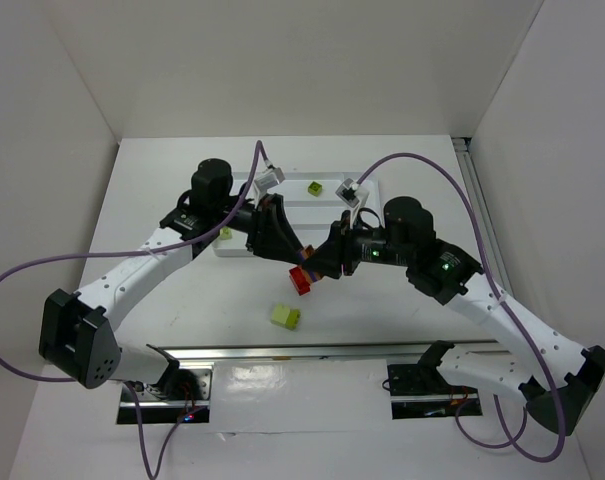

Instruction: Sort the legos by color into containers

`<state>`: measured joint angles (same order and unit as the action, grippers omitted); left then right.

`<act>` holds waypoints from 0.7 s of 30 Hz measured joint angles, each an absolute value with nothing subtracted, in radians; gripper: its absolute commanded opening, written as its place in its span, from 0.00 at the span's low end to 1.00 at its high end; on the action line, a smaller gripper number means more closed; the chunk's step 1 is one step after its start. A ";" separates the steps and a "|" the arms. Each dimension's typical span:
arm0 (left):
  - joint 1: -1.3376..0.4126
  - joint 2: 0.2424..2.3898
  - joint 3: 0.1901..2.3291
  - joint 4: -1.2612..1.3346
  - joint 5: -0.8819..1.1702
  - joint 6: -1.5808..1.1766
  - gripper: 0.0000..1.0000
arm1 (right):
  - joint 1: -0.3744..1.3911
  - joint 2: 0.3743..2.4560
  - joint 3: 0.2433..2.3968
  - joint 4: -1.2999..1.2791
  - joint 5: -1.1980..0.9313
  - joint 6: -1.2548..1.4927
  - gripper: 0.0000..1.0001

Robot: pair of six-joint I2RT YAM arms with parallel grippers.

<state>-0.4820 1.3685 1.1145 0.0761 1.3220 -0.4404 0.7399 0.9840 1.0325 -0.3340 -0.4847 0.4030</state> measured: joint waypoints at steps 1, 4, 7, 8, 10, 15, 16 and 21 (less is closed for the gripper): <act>-0.482 1.369 1.114 0.075 1.323 -0.440 0.20 | 0.740 0.984 1.032 -0.335 -0.484 0.403 0.35; -0.482 1.369 1.114 0.068 1.322 -0.426 0.00 | 0.740 0.984 1.032 -0.337 -0.474 0.402 0.35; -0.482 1.369 1.114 0.053 1.316 -0.414 0.00 | 0.744 0.978 1.032 -0.346 -0.458 0.401 0.34; -0.482 1.369 1.114 0.051 1.312 -0.410 0.00 | 0.744 0.974 1.033 -0.353 -0.451 0.399 0.34; -0.488 1.369 1.115 0.052 1.305 -0.399 0.00 | 0.747 0.965 1.037 -0.373 -0.438 0.393 0.34; -0.495 1.369 1.124 0.059 1.295 -0.397 0.00 | 0.757 0.962 1.084 -0.437 -0.389 0.372 0.32; -0.495 1.369 1.126 0.064 1.292 -0.397 0.00 | 0.758 0.960 1.089 -0.443 -0.381 0.370 0.32; -0.493 1.369 1.128 0.067 1.278 -0.397 0.00 | 0.762 0.942 1.097 -0.461 -0.328 0.366 0.31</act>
<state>-0.4931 1.3689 1.1278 0.0666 1.2778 -0.3973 0.7616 0.9417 1.0966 -0.4614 -0.3283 0.3660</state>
